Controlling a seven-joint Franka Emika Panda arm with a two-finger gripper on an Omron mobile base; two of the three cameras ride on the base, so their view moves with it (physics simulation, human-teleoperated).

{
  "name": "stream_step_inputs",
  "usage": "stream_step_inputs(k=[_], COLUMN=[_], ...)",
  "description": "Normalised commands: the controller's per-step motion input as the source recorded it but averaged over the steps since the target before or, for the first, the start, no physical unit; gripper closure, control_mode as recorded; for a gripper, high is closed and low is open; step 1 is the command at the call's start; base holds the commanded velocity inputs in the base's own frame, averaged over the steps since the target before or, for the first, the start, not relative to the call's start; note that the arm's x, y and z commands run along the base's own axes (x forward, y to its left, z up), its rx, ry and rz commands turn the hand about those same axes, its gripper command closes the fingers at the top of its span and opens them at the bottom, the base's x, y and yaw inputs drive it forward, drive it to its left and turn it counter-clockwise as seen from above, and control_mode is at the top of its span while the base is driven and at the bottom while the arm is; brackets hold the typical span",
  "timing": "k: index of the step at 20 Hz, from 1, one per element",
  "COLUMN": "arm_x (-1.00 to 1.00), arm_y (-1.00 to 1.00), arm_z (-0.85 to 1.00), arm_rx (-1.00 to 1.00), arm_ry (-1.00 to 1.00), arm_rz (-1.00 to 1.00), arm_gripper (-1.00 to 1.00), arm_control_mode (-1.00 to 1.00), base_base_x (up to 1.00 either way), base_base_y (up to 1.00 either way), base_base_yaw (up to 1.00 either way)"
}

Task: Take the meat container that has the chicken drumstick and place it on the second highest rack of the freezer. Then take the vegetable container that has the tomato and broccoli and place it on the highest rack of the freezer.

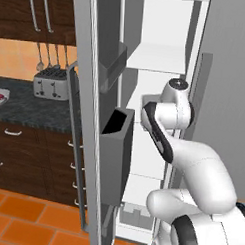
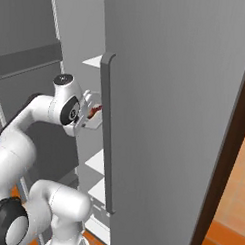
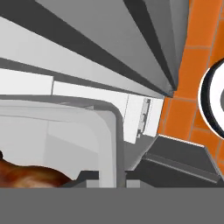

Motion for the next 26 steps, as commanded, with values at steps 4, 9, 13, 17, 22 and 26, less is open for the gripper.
stream_step_inputs(k=[4, 9, 13, 17, 22, 26], arm_x=[0.59, 0.57, 0.64, 0.63, 0.39, 0.46], arm_y=[-0.18, -0.2, -0.15, -0.08, -0.01, 0.0], arm_z=[-0.08, -0.15, -0.16, -0.16, -0.36, -0.28], arm_rx=[0.0, 0.0, 0.0, 0.0, -0.01, 0.0], arm_ry=[-0.01, 0.0, 0.0, 0.0, -0.01, -0.01], arm_rz=[-0.05, -0.04, -0.04, -0.03, -0.03, -0.05], arm_gripper=[1.0, 1.0, 1.0, 1.0, 1.0, 1.0], arm_control_mode=[-1.0, -1.0, -1.0, -1.0, -1.0, -1.0], base_base_x=[0.0, 0.0, 0.0, 0.0, 0.0, 0.0], base_base_y=[0.0, 0.0, 0.0, 0.0, 0.0, 0.0], base_base_yaw=[0.0, 0.0, 0.0, 0.0, 0.0, 0.0])
